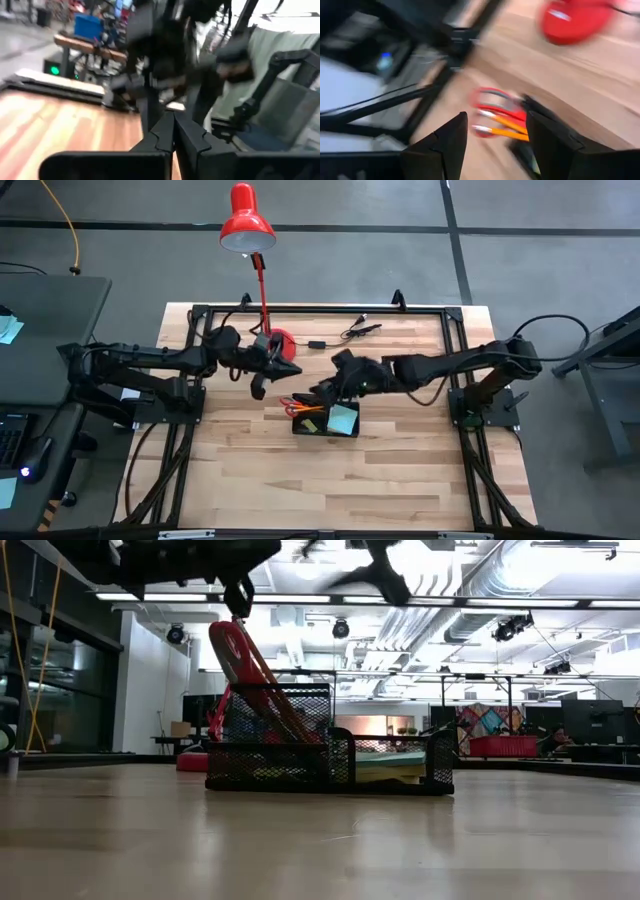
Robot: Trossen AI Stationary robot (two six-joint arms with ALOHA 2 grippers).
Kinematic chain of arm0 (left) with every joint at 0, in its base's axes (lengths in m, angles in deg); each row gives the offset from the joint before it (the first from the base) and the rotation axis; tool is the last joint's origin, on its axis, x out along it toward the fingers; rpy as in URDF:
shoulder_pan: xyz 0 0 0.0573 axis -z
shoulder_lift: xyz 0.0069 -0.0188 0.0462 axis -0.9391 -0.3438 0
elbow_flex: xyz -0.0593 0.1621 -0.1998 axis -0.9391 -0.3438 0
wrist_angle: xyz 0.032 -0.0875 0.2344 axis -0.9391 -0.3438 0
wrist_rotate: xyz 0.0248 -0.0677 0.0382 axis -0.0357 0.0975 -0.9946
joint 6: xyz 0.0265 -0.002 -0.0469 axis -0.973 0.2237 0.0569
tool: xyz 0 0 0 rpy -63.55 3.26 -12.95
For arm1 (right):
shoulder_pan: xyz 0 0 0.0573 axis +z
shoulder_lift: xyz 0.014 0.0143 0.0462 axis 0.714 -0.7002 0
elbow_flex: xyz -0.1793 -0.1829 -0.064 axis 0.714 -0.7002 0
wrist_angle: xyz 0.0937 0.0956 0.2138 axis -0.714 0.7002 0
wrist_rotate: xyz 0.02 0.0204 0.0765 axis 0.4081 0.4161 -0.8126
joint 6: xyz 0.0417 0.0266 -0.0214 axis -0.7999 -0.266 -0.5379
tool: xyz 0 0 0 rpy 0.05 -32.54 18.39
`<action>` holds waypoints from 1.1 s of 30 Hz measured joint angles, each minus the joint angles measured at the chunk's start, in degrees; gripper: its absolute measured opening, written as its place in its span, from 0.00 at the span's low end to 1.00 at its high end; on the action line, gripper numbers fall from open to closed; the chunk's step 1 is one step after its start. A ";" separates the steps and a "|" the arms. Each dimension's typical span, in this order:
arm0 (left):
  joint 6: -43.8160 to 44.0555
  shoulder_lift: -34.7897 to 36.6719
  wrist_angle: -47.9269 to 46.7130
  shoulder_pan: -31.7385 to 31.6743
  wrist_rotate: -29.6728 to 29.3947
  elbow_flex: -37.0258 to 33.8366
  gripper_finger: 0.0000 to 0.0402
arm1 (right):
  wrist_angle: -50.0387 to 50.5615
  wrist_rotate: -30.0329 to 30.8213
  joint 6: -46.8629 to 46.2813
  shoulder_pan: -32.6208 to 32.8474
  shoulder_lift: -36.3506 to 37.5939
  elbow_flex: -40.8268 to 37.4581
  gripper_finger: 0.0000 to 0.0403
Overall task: Pick and place office supplies into organizer
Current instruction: Return to Home Position
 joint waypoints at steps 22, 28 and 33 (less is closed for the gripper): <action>-18.95 -4.40 -10.26 4.10 -3.52 26.62 0.00 | 8.54 14.21 18.38 -1.16 22.86 -4.36 0.48; -12.30 -0.88 0.36 4.19 -4.74 15.91 0.00 | -23.95 13.82 18.21 4.52 37.79 -31.36 0.48; -11.89 7.91 3.45 4.22 -11.30 1.63 0.00 | -30.89 17.77 21.75 9.35 48.09 -42.37 0.48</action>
